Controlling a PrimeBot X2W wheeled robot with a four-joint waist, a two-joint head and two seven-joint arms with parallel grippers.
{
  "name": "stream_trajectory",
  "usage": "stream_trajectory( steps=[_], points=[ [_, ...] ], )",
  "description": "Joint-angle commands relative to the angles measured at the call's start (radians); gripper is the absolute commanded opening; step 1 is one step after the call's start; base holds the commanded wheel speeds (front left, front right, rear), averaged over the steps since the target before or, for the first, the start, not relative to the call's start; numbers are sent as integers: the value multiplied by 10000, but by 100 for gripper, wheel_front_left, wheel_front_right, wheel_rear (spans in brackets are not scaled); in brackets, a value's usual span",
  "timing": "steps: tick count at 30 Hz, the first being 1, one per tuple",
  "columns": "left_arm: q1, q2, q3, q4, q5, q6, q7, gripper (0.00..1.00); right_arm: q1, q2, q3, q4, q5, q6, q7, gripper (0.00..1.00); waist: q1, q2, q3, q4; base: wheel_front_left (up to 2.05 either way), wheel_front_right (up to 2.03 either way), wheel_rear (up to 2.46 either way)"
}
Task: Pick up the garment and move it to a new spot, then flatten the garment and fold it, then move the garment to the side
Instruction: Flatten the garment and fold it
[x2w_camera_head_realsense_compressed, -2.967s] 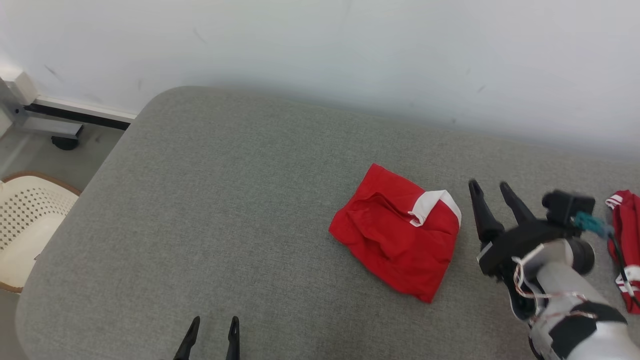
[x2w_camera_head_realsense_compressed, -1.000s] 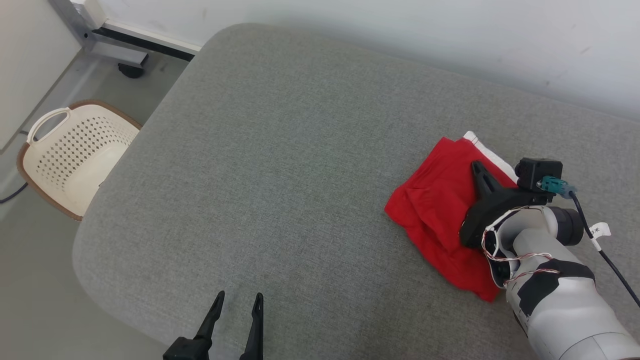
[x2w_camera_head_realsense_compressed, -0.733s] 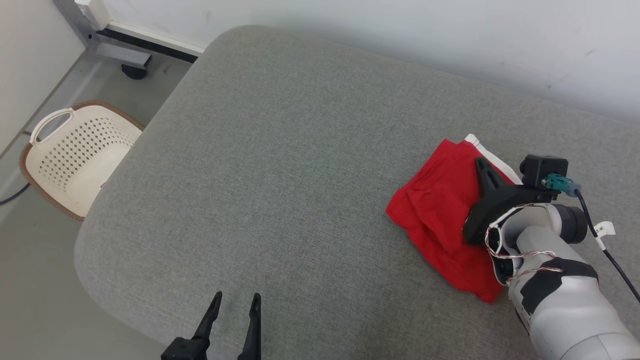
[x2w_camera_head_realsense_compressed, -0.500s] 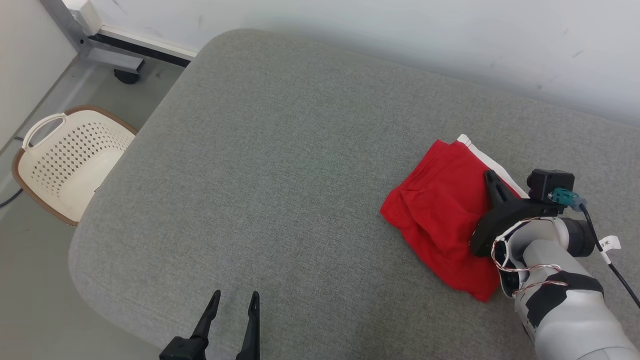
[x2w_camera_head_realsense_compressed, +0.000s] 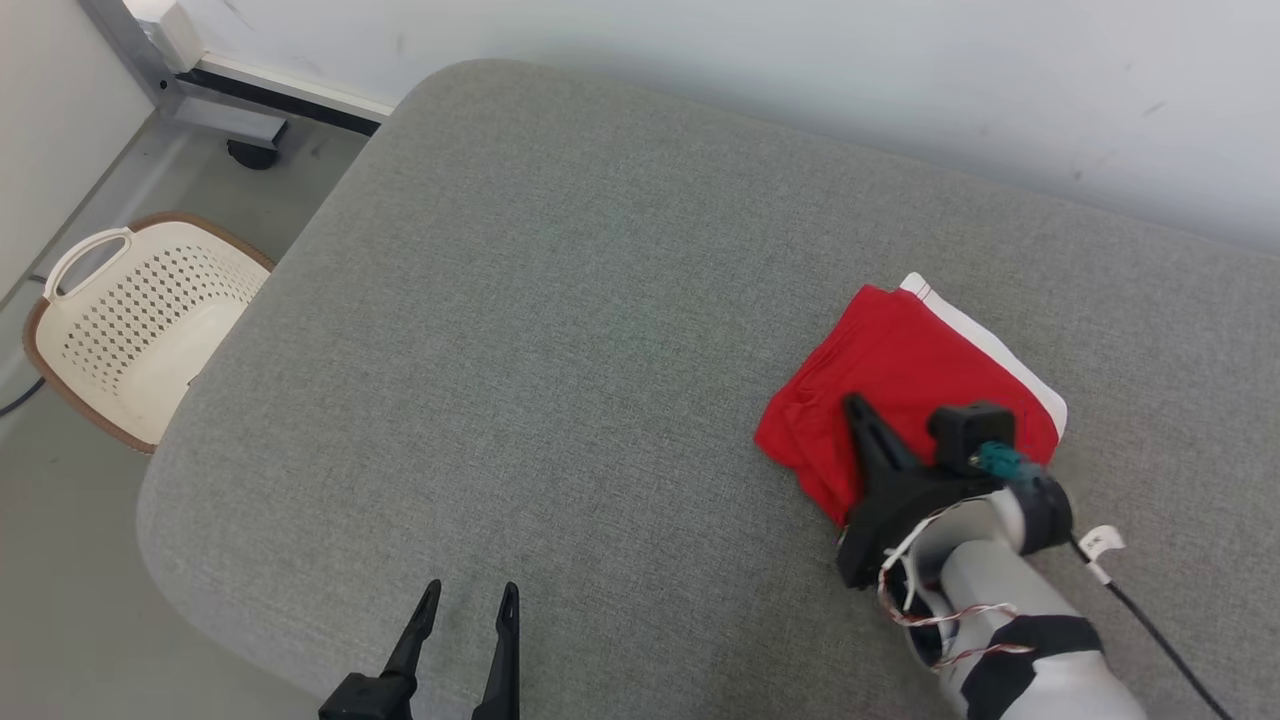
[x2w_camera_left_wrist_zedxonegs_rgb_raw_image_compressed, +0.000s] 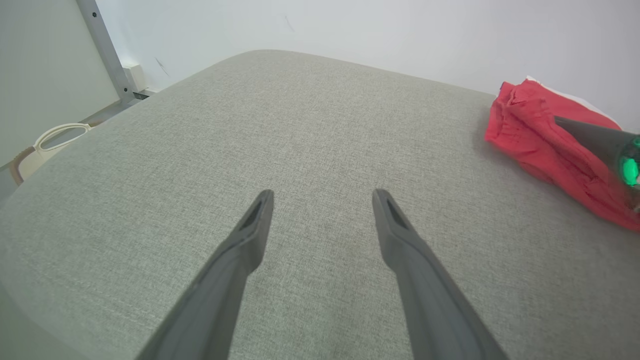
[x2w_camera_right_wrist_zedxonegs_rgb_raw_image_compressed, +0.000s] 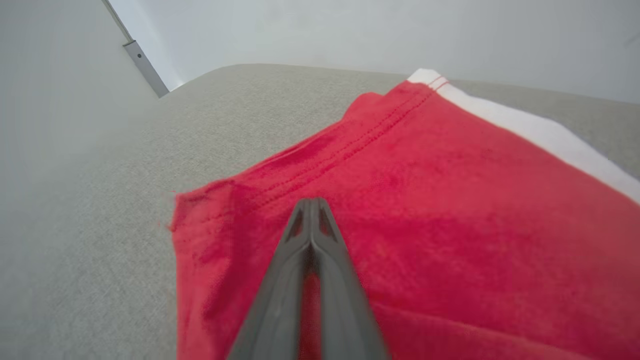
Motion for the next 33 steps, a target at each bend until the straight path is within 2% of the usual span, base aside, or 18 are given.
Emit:
stream_trajectory(
  steps=[1,12,17,27,33],
  points=[
    [6,3,24,1,-31,-31,-42,100,172,69,136,-138,65,-23,0,0,1,-1,1,1,0,0,0],
    [58,5,-48,87,-24,-11,-43,100,785,233,2264,-795,1400,-24,0,0,1,-1,-120,37,0,0,0],
    [215,6,89,119,109,-39,-43,100,862,224,2709,-1155,1988,-24,0,0,1,-1,-366,-142,0,0,0],
    [701,11,475,137,529,-210,-43,100,2035,-317,1577,-3430,2149,-24,-2,0,1,-1,-1133,-820,0,0,0],
    [984,8,823,62,753,-327,-43,100,3338,-725,135,-4957,1923,-24,0,0,1,-1,-1494,-1381,0,0,0]
  ],
)
